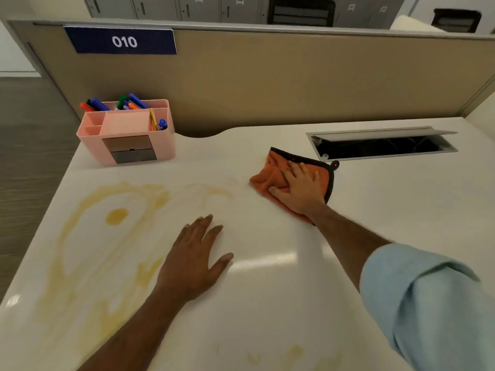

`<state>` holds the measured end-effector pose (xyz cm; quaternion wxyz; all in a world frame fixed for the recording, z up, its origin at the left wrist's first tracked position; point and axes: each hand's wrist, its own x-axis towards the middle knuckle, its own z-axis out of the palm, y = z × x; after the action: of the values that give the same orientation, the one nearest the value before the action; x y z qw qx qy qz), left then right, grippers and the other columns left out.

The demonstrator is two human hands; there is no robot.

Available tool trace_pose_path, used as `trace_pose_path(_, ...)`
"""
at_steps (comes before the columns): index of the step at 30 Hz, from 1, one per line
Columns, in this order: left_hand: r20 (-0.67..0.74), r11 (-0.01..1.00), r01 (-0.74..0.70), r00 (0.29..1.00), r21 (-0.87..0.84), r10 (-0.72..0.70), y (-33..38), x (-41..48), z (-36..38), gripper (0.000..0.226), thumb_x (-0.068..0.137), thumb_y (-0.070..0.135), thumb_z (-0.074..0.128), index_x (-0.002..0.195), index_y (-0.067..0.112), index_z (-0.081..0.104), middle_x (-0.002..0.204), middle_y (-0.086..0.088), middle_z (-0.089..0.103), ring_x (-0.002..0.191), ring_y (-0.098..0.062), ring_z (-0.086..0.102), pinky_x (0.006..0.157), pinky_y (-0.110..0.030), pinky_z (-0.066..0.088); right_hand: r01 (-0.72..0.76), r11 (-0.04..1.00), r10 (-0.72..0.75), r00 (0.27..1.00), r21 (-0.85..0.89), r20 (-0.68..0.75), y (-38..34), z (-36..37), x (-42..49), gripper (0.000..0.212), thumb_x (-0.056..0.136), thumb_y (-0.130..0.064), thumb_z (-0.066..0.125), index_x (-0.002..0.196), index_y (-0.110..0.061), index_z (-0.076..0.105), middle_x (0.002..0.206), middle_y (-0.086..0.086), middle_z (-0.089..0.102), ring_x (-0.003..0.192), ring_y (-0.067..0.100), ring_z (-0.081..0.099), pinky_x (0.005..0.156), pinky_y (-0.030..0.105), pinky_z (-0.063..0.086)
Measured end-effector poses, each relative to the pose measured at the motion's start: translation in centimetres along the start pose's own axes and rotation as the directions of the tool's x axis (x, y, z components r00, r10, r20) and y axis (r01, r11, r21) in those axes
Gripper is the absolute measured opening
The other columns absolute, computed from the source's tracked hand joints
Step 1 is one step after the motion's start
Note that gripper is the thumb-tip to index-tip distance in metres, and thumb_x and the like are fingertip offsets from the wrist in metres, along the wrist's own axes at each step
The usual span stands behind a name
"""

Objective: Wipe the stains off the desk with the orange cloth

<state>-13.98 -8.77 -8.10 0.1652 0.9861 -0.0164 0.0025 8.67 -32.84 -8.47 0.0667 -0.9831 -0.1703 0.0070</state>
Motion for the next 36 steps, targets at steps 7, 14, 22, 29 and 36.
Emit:
trace_pose_path(7,0.103,0.997,-0.013,0.995,0.072,0.006,1.6,-0.1,0.5,0.074,0.083,0.075,0.029,0.144,0.036,0.043,0.158,0.008,0.03,0.146,-0.015,0.026,0.116,-0.031,0.025,0.091,0.995,-0.088,0.992,0.034,-0.085,4.7,0.2,-5.9,0.071,0.084,-0.069,0.03,0.145,-0.032,0.039,0.158,-0.002,0.03,0.147,0.023,0.021,0.117,0.056,0.012)
trace_pose_path(14,0.108,0.997,0.008,0.994,0.074,-0.015,2.3,-0.5,0.6,0.071,0.086,0.073,0.031,0.148,0.037,0.035,0.161,0.01,0.021,0.149,-0.013,0.018,0.116,-0.032,0.027,-0.081,0.996,0.082,0.996,0.048,-0.03,0.6,0.2,3.4,0.082,0.081,-0.079,0.029,0.15,-0.034,0.024,0.162,0.005,0.019,0.148,0.033,0.012,0.115,0.062,0.007)
trace_pose_path(22,0.134,0.993,-0.047,0.99,0.104,0.033,2.1,-2.3,1.7,0.085,0.083,0.08,0.008,0.155,0.036,0.001,0.164,0.009,-0.015,0.149,-0.009,-0.02,0.122,-0.037,-0.006,0.315,0.949,-0.314,0.949,0.027,-0.015,1.0,1.3,-3.1,0.077,0.083,-0.08,0.029,0.147,-0.037,0.034,0.161,-0.004,0.022,0.149,0.023,0.013,0.117,0.06,0.007)
trace_pose_path(29,0.131,0.99,-0.053,0.991,0.132,0.036,2.1,-2.2,1.9,0.087,0.083,0.081,0.004,0.155,0.033,-0.007,0.163,0.006,-0.023,0.147,-0.011,-0.027,0.122,-0.039,-0.011,-0.022,1.0,0.022,1.0,-0.018,-0.003,2.8,-1.3,1.9,0.08,0.085,-0.078,0.032,0.151,-0.035,0.024,0.162,0.002,0.018,0.149,0.031,0.011,0.114,0.064,0.007)
trace_pose_path(36,0.127,0.99,-0.075,0.99,0.117,0.06,1.8,-2.4,2.4,0.086,0.087,0.077,0.011,0.157,0.029,0.003,0.165,0.003,-0.015,0.15,-0.015,-0.019,0.123,-0.043,-0.006,0.127,0.992,-0.127,0.99,-0.001,0.066,-6.3,1.2,3.8,0.091,0.077,-0.086,0.026,0.152,-0.035,0.02,0.164,0.003,0.01,0.149,0.035,0.004,0.111,0.071,0.0)
